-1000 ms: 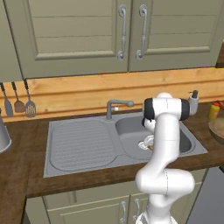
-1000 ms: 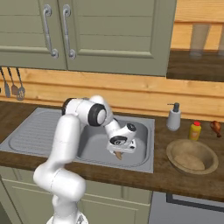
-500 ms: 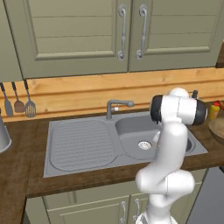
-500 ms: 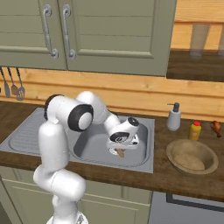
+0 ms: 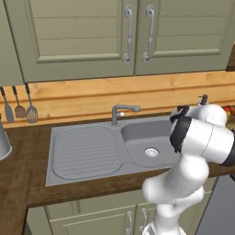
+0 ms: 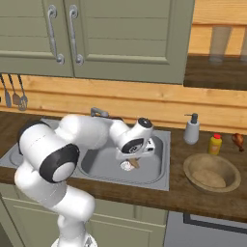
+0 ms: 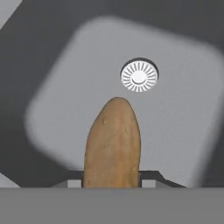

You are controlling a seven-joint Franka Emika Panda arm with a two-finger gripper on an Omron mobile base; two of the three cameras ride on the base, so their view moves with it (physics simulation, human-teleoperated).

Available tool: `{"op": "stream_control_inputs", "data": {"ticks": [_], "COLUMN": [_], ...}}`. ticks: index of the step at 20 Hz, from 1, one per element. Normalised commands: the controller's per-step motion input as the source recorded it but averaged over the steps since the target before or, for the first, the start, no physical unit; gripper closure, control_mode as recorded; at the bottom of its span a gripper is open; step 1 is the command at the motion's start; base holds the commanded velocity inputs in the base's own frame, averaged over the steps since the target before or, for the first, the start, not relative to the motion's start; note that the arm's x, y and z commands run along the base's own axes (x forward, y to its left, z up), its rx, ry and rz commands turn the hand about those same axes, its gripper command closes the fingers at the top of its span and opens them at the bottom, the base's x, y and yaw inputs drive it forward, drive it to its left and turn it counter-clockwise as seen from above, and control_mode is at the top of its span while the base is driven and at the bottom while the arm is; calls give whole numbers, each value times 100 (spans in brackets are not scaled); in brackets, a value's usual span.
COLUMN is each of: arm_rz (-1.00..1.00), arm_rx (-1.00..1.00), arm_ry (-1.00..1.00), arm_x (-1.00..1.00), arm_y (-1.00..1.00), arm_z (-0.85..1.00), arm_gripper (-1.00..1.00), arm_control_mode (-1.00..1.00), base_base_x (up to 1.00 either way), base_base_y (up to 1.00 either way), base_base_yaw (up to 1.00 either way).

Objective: Pick the sweet potato from the sink and place it in the bowl. Then pick the bowl and place it in the microwave. Then close the microwave door and press the start button.

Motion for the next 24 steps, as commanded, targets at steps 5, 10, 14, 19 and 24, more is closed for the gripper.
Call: {"op": "stream_control_inputs", "data": {"ticks": [5, 10, 14, 19, 24], "arm_rz": [8, 7, 1, -16, -11], "arm_rx": [-5, -9, -1, 0, 0], "arm_ry": [0, 0, 0, 0, 0], "arm_x": [-42, -37, -26, 0, 0], "arm_y": [-44, -59, -73, -58, -90], "arm_z": [96, 50, 35, 22, 20], "arm_gripper": [100, 100, 100, 100, 100], "arm_control_mode": [-100, -100, -100, -100, -100], "base_base_x": [0, 0, 0, 0, 0], "base_base_y": [0, 0, 0, 0, 0], "base_base_yaw": [0, 0, 0, 0, 0]}}
